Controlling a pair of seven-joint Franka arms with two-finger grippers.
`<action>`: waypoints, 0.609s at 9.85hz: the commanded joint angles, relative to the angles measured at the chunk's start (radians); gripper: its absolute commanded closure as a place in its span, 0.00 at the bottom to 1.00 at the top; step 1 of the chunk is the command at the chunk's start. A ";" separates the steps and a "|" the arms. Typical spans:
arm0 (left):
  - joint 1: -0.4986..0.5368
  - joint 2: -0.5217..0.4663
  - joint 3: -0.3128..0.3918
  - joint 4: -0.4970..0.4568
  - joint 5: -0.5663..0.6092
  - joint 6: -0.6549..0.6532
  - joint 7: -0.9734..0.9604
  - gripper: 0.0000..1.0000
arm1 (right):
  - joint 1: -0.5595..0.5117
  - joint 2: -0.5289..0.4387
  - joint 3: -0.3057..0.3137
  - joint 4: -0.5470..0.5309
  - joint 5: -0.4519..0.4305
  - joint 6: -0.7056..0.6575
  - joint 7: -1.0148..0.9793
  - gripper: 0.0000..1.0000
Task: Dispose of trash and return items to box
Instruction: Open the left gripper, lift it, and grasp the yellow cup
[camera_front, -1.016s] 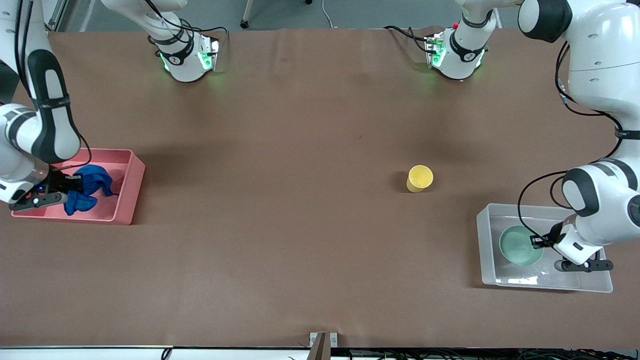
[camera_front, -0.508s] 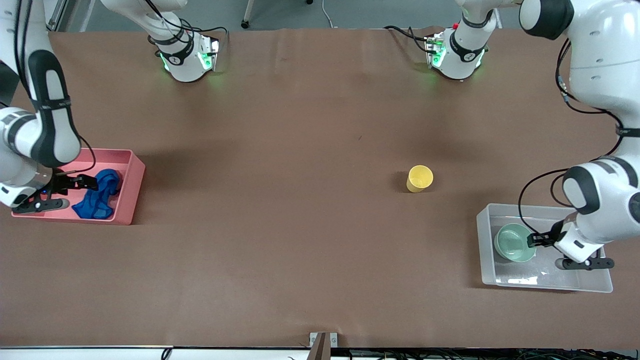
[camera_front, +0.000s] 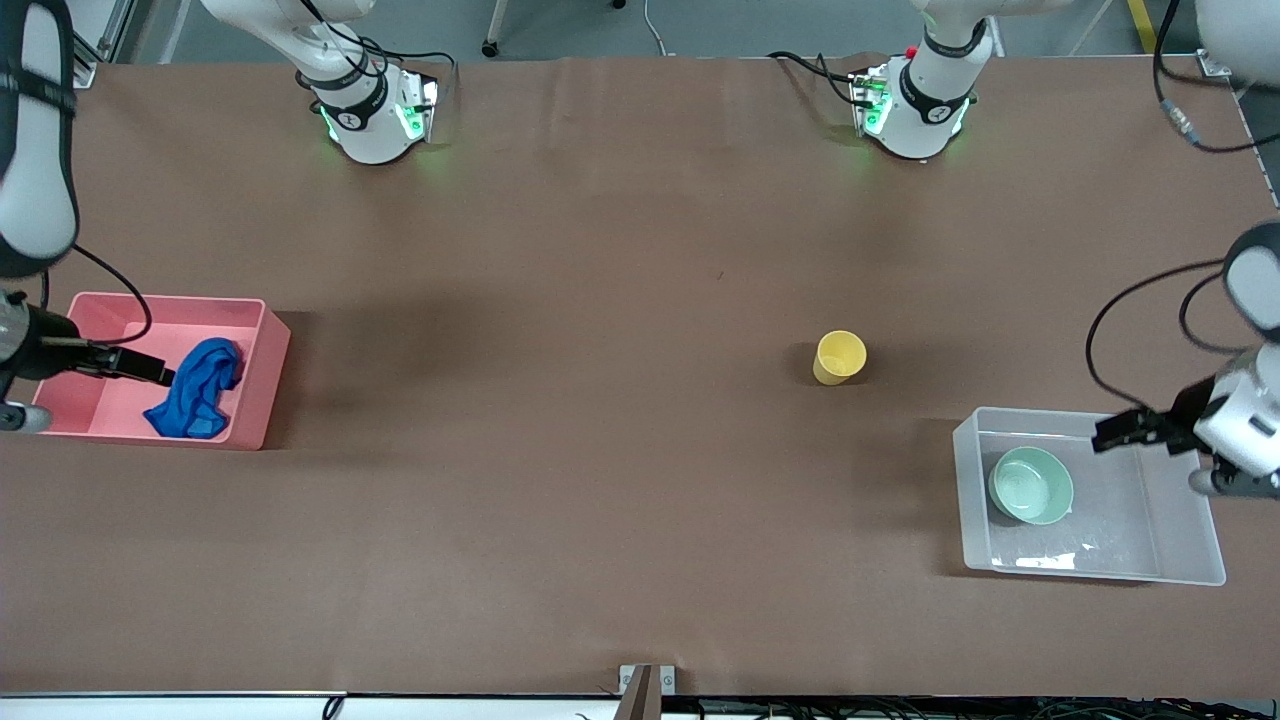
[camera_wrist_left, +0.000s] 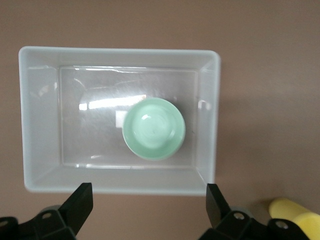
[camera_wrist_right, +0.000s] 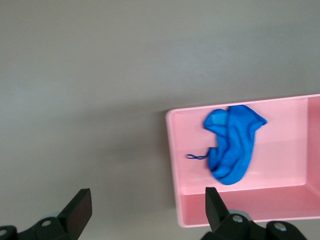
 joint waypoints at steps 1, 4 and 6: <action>-0.002 -0.153 -0.099 -0.218 0.075 -0.003 -0.099 0.00 | -0.019 -0.058 0.047 0.100 -0.004 -0.178 0.085 0.00; 0.000 -0.219 -0.247 -0.421 0.077 0.091 -0.237 0.00 | -0.029 -0.127 0.053 0.214 -0.004 -0.374 0.089 0.00; -0.003 -0.183 -0.330 -0.543 0.077 0.234 -0.271 0.00 | -0.025 -0.181 0.053 0.150 -0.035 -0.368 0.078 0.00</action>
